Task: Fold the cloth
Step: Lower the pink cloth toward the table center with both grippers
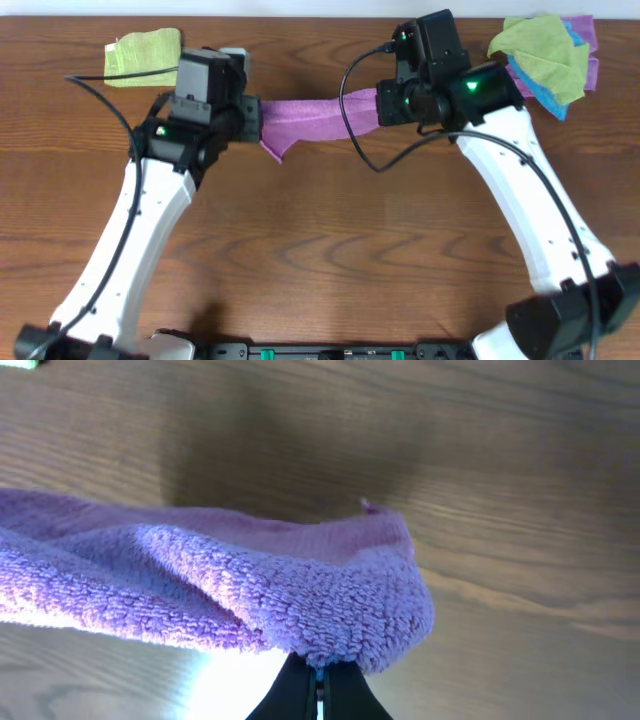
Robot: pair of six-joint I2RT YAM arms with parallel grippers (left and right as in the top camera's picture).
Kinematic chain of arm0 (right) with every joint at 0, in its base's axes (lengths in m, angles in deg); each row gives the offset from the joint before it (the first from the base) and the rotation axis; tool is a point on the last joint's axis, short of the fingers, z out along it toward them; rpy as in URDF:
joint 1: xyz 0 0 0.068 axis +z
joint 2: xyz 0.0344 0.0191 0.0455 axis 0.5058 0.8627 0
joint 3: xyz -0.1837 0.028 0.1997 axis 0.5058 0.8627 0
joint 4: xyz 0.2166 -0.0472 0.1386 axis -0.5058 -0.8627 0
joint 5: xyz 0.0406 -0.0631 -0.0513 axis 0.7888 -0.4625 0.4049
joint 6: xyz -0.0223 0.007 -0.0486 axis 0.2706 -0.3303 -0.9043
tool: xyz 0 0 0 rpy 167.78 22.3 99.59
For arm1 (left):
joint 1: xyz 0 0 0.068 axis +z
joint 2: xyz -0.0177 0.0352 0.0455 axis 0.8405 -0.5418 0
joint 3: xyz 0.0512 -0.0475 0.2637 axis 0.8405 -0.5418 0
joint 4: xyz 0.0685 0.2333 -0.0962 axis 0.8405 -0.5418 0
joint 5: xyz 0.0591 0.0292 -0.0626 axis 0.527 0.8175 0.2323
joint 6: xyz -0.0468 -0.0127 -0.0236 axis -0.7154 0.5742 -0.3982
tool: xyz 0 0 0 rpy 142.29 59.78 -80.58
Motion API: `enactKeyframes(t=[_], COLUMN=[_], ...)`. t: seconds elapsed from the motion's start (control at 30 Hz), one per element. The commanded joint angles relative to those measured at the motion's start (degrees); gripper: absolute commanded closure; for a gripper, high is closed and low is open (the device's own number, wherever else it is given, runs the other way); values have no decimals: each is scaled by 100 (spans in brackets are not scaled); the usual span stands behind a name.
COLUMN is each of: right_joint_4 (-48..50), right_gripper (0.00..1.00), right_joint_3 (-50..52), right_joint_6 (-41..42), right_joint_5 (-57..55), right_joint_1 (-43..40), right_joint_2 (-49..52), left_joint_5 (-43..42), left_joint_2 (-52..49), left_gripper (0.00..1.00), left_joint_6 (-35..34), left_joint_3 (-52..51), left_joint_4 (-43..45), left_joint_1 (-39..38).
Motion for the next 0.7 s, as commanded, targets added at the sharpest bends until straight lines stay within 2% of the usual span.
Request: enactKeyframes(t=[0.0, 0.4, 0.67], right_joint_4=[-173, -815, -745], right_gripper=[98, 98, 98], right_joint_3=[-101, 0, 933], right_joint_6=[-142, -118, -68], right_joint_5=[-339, -638, -658], right_joint_1=[35, 173, 175], right_joint_2=[-428, -1075, -1849], left_joint_5=[461, 1001, 1045], left_joint_2=[291, 1080, 1825], left_gripper=[94, 94, 94], left_joint_6=[-50, -533, -831], left_joint_3=[101, -170, -852], left_joint_4=[-245, -911, -938], left_joint_1=[-251, -719, -800])
